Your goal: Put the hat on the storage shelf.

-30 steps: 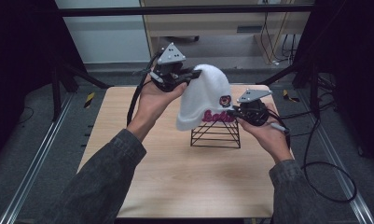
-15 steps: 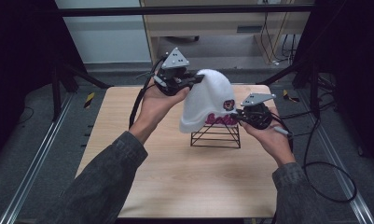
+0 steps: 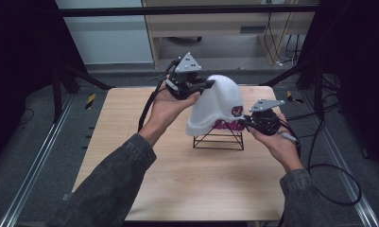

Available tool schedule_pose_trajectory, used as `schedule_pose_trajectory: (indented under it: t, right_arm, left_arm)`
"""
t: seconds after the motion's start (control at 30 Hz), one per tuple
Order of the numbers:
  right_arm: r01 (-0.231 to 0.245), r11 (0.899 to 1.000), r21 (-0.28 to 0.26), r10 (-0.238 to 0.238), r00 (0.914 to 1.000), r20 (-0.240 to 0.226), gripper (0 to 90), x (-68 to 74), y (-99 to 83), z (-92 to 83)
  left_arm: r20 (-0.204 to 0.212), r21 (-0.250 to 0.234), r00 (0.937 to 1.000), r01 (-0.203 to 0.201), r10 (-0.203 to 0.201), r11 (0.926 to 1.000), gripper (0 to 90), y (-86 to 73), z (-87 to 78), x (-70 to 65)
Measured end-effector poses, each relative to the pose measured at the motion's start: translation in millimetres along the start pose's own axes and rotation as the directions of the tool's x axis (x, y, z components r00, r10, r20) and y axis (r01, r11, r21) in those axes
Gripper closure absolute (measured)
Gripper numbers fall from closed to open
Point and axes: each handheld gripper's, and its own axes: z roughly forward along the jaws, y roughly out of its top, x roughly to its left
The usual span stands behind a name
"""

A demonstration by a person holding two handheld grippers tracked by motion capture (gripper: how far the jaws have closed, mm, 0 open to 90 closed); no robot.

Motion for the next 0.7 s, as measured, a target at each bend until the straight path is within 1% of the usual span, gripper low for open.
schedule_pose_trajectory:
  t: [0.17, 0.3, 0.33, 0.37, 0.5, 0.63, 0.7]
  right_arm:
    - [-0.015, 1.000, 0.004, 0.015, 0.9999, -0.001, 77.9, -2.1, -8.0, 0.1]
    - [-0.026, 1.000, 0.011, 0.026, 0.9997, -0.003, 77.8, -4.2, -11.8, 0.3]
    - [-0.029, 0.999, 0.013, 0.029, 0.9996, -0.003, 77.8, -4.5, -12.5, 0.1]
    - [-0.024, 1.000, 0.013, 0.024, 0.9997, -0.003, 77.8, -5.2, -13.4, 0.1]
    - [-0.034, 0.999, 0.014, 0.034, 0.9994, -0.002, 77.6, -6.4, -17.1, -0.2]
    - [-0.051, 0.999, 0.013, 0.051, 0.9987, -0.007, 77.3, -7.0, -20.5, 1.9]
    - [-0.049, 0.999, 0.016, 0.049, 0.9988, -0.006, 77.3, -7.0, -22.2, 3.4]
  left_arm:
    - [0.009, 0.005, 1.0000, -0.002, 0.002, 1.0000, 83.8, -1.3, 6.9, -4.0]
    - [0.016, 0.006, 0.9999, 0.005, -0.005, 1.0000, 83.8, -1.7, 11.8, -5.9]
    - [0.019, 0.011, 0.9998, -0.001, 0.000, 0.9999, 83.8, -1.8, 12.5, -6.0]
    - [0.019, 0.014, 0.9998, -0.003, 0.002, 0.9999, 83.9, -1.9, 13.4, -6.5]
    - [0.017, 0.019, 0.9998, -0.007, 0.006, 0.9998, 83.8, -2.6, 16.2, -8.0]
    - [0.022, 0.018, 0.9998, -0.001, 0.001, 0.9998, 83.8, -4.8, 19.6, -9.4]
    - [0.023, 0.021, 0.9997, 0.000, 0.000, 0.9998, 83.8, -6.1, 20.7, -9.9]
